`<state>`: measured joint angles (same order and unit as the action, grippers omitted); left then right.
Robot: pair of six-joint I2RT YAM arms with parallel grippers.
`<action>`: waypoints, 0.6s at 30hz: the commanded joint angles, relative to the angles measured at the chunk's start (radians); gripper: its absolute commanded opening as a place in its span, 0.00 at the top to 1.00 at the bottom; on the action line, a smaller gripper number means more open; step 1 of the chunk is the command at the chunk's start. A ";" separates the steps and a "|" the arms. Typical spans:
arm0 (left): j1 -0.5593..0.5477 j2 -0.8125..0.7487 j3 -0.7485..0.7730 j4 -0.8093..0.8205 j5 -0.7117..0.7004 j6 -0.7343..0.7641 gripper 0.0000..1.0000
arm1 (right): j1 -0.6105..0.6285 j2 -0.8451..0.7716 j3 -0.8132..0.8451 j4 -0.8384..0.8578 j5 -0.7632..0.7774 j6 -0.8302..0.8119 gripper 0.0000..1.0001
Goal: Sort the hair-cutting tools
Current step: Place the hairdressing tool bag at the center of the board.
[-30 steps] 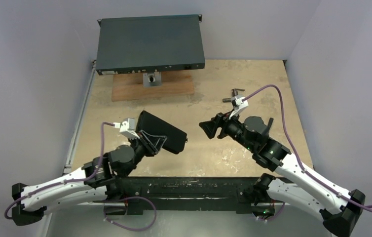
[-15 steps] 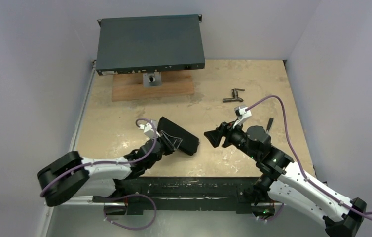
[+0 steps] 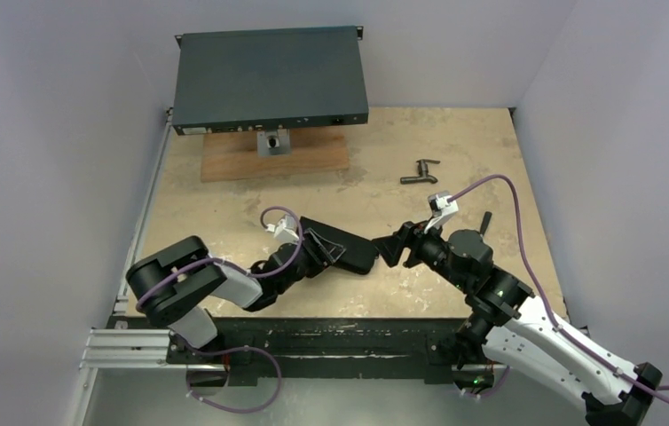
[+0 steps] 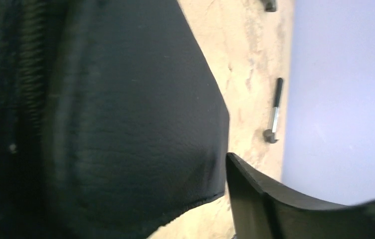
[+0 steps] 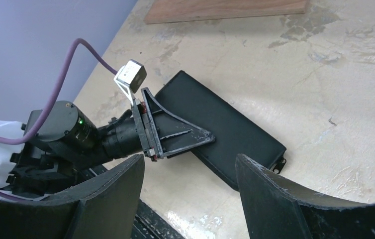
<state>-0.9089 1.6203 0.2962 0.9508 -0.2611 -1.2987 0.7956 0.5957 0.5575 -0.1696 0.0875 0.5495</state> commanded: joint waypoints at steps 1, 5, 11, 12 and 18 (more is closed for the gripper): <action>0.004 -0.146 0.079 -0.339 -0.012 0.027 0.27 | -0.001 -0.015 0.012 0.001 0.020 0.000 0.32; 0.004 -0.270 0.163 -0.742 -0.064 0.064 0.09 | -0.001 -0.013 0.014 0.002 0.025 -0.002 0.32; 0.004 -0.430 0.249 -1.281 -0.133 0.108 0.04 | -0.001 -0.011 0.011 -0.006 0.036 -0.013 0.32; 0.004 -0.463 0.244 -1.344 -0.152 0.106 0.03 | -0.001 -0.011 0.009 -0.005 0.039 -0.015 0.32; 0.004 -0.691 0.226 -1.644 -0.243 0.069 0.00 | -0.001 -0.015 -0.018 0.008 0.040 -0.016 0.32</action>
<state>-0.9096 1.0531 0.5190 -0.3851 -0.4061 -1.2266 0.7956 0.5934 0.5541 -0.1730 0.1043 0.5457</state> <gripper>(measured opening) 0.991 0.678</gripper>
